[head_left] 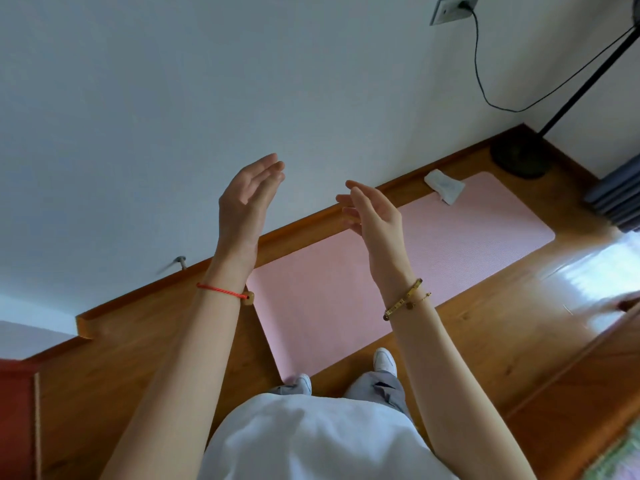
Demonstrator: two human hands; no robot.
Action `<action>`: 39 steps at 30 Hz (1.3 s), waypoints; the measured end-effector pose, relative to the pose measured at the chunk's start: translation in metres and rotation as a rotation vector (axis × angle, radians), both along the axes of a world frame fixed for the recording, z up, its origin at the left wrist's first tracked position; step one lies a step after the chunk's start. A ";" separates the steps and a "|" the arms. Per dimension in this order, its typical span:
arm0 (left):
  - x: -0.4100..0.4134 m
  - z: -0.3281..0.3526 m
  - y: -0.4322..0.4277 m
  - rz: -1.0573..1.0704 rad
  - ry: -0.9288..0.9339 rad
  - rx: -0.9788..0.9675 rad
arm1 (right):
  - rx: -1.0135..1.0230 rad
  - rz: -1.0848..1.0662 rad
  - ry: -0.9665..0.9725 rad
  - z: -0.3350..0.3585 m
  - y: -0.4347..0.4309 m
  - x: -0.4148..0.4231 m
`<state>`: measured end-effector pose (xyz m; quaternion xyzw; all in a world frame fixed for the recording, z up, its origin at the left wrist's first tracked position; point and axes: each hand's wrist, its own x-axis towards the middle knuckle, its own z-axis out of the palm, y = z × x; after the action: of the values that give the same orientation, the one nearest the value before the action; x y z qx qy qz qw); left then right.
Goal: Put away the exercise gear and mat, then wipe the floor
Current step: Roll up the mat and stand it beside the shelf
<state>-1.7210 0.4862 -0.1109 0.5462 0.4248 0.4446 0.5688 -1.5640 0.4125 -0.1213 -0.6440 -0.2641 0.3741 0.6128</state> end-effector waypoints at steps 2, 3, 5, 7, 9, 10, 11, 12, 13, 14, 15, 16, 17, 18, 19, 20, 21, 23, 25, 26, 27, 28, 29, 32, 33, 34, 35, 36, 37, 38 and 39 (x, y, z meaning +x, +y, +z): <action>0.012 -0.004 0.002 0.028 -0.007 -0.015 | -0.007 0.022 0.011 -0.005 0.005 0.015; 0.018 -0.007 0.002 0.045 -0.011 -0.022 | -0.009 0.037 0.012 -0.007 0.007 0.023; 0.033 -0.012 0.000 0.084 -0.013 -0.031 | -0.011 0.075 0.011 -0.011 0.013 0.041; 0.051 -0.014 -0.003 0.139 -0.027 -0.048 | -0.019 0.125 0.010 -0.014 0.019 0.062; 0.070 -0.016 -0.007 0.210 -0.064 -0.061 | -0.026 0.187 0.010 -0.015 0.025 0.084; 0.080 -0.017 -0.010 0.246 -0.082 -0.069 | -0.037 0.216 0.007 -0.016 0.028 0.095; 0.089 -0.019 -0.014 0.277 -0.095 -0.070 | -0.045 0.244 0.003 -0.017 0.030 0.106; 0.098 -0.021 -0.018 0.304 -0.103 -0.067 | -0.049 0.273 0.000 -0.018 0.033 0.116; 0.107 -0.023 -0.021 0.330 -0.112 -0.069 | -0.054 0.302 0.002 -0.018 0.035 0.126; 0.116 -0.026 -0.026 0.359 -0.120 -0.078 | -0.062 0.330 0.003 -0.020 0.036 0.135; 0.124 -0.029 -0.029 0.390 -0.129 -0.088 | -0.069 0.359 -0.001 -0.021 0.037 0.143; 0.131 -0.032 -0.033 0.422 -0.136 -0.097 | -0.075 0.388 -0.013 -0.023 0.037 0.150; 0.138 -0.036 -0.036 0.455 -0.141 -0.108 | -0.085 0.421 -0.024 -0.026 0.037 0.156; 0.144 -0.040 -0.040 0.487 -0.144 -0.119 | -0.097 0.452 -0.029 -0.029 0.037 0.162; 0.148 -0.045 -0.044 0.513 -0.144 -0.125 | -0.107 0.477 -0.027 -0.033 0.037 0.166; 0.152 -0.049 -0.047 0.531 -0.140 -0.128 | -0.114 0.500 -0.023 -0.037 0.038 0.169; 0.153 -0.055 -0.051 0.543 -0.133 -0.133 | -0.125 0.523 -0.021 -0.042 0.039 0.172; 0.155 -0.065 -0.056 0.568 -0.122 -0.149 | -0.145 0.561 -0.027 -0.054 0.041 0.173; 0.153 -0.078 -0.058 0.602 -0.111 -0.156 | -0.159 0.592 -0.044 -0.067 0.046 0.170; 0.151 -0.085 -0.058 0.622 -0.106 -0.163 | -0.172 0.610 -0.051 -0.075 0.048 0.168; 0.148 -0.093 -0.057 0.642 -0.099 -0.172 | -0.186 0.628 -0.054 -0.084 0.051 0.164; 0.144 -0.102 -0.055 0.664 -0.087 -0.181 | -0.199 0.643 -0.056 -0.095 0.055 0.161; 0.140 -0.113 -0.053 0.683 -0.069 -0.189 | -0.211 0.660 -0.059 -0.106 0.059 0.156; 0.126 -0.153 -0.042 0.709 -0.021 -0.209 | -0.239 0.708 -0.088 -0.146 0.078 0.139; 0.121 -0.170 -0.036 0.721 -0.014 -0.213 | -0.242 0.722 -0.097 -0.162 0.086 0.133; 0.116 -0.187 -0.031 0.734 -0.009 -0.214 | -0.243 0.735 -0.106 -0.180 0.094 0.126; 0.111 -0.205 -0.025 0.745 -0.003 -0.212 | -0.242 0.747 -0.111 -0.198 0.102 0.119; 0.107 -0.226 -0.019 0.752 0.003 -0.212 | -0.242 0.758 -0.117 -0.219 0.112 0.111; 0.103 -0.247 -0.013 0.757 0.008 -0.214 | -0.243 0.765 -0.123 -0.239 0.120 0.105; 0.099 -0.268 -0.008 0.762 0.010 -0.215 | -0.242 0.773 -0.126 -0.261 0.127 0.099; 0.095 -0.290 -0.004 0.769 0.009 -0.214 | -0.239 0.783 -0.129 -0.283 0.134 0.093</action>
<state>-1.6258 0.4827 -0.4006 0.2869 0.6448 0.5760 0.4125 -1.4712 0.5466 -0.4043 -0.5838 -0.4814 0.5659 0.3272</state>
